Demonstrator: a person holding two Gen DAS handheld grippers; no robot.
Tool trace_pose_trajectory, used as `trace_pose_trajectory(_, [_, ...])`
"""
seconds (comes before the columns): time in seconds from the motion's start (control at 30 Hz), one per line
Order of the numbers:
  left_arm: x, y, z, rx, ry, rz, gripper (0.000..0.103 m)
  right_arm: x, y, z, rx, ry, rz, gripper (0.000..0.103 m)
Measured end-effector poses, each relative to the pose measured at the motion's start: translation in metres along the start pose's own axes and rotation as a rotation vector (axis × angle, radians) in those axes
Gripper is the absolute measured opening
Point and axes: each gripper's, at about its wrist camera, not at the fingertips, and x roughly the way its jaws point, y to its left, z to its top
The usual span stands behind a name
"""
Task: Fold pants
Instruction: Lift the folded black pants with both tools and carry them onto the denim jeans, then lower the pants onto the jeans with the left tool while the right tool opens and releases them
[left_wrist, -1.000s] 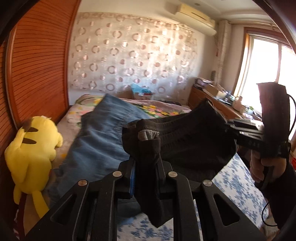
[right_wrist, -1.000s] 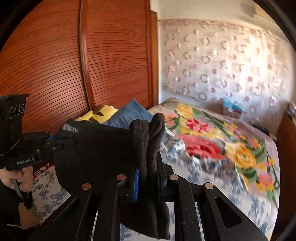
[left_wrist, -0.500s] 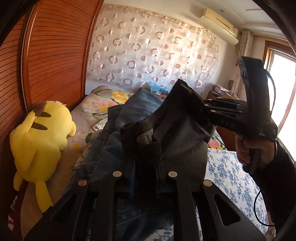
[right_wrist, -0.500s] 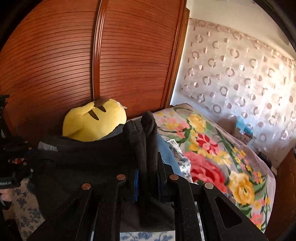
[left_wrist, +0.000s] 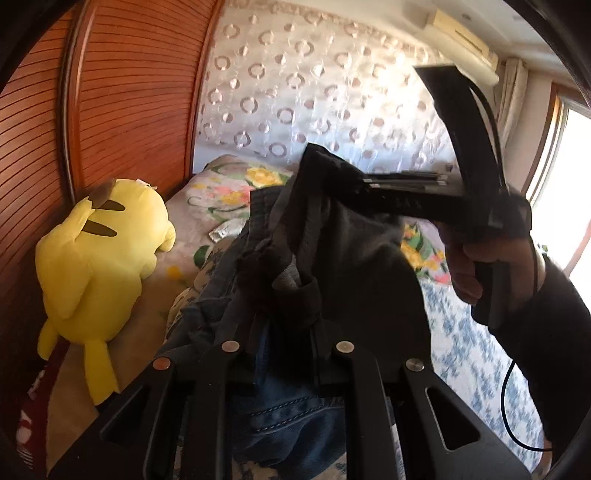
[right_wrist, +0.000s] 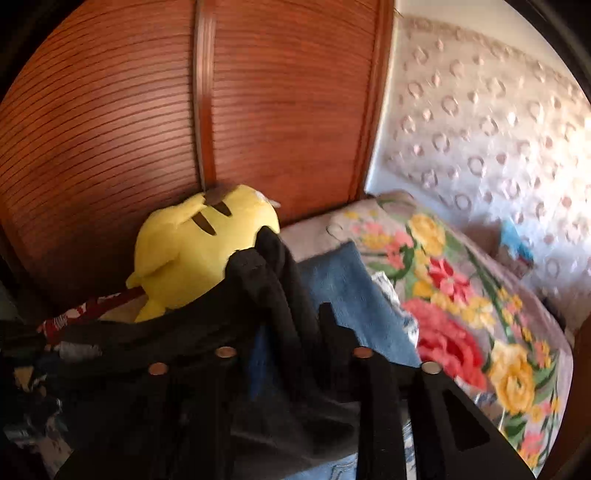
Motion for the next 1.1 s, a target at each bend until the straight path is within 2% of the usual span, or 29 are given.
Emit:
trace_pose_trajectory(0.03, [-0.001, 0.002, 0.001, 0.001, -0.002, -0.004, 0.021, -0.002, -0.003, -0.001, 0.015, -0.009, -0.001, 0.032])
trace_pose_trajectory(0.13, [-0.006, 0.002, 0.005, 0.014, -0.001, 0.005, 0.035, -0.013, -0.010, -0.004, 0.051, -0.042, -0.001, 0.038])
trace_pose_trajectory(0.2, [-0.014, 0.001, 0.009, 0.030, -0.021, 0.023, 0.051, -0.025, -0.016, -0.008, 0.081, -0.071, -0.031, 0.040])
trace_pose_trajectory(0.3, [-0.023, -0.002, 0.014, 0.051, -0.056, 0.037, 0.058, -0.054, -0.026, -0.019, 0.125, -0.126, -0.032, 0.041])
trace_pose_trajectory(0.37, [-0.029, -0.008, 0.019, 0.076, -0.083, 0.036, 0.058, -0.069, -0.029, -0.027, 0.144, -0.149, -0.031, 0.041])
trace_pose_trajectory(0.47, [-0.027, -0.020, 0.023, 0.120, -0.085, 0.010, 0.058, -0.084, -0.027, -0.043, 0.164, -0.157, 0.018, 0.040])
trace_pose_trajectory(0.53, [-0.018, -0.025, 0.023, 0.138, -0.067, -0.003, 0.058, -0.083, -0.023, -0.052, 0.165, -0.138, 0.046, 0.034])
trace_pose_trajectory(0.67, [0.007, -0.033, 0.018, 0.169, 0.002, -0.011, 0.058, -0.070, -0.022, -0.055, 0.145, -0.091, 0.057, 0.034])
trace_pose_trajectory(0.87, [0.026, -0.025, 0.007, 0.164, 0.072, 0.013, 0.058, -0.041, -0.046, -0.033, 0.150, -0.044, 0.014, 0.034])
trace_pose_trajectory(0.97, [0.032, -0.022, 0.002, 0.156, 0.086, 0.006, 0.058, -0.020, -0.054, -0.027, 0.164, 0.004, -0.002, 0.034])
trace_pose_trajectory(1.1, [0.036, -0.020, 0.002, 0.145, 0.091, -0.004, 0.059, -0.013, -0.056, -0.025, 0.194, 0.005, 0.016, 0.034])
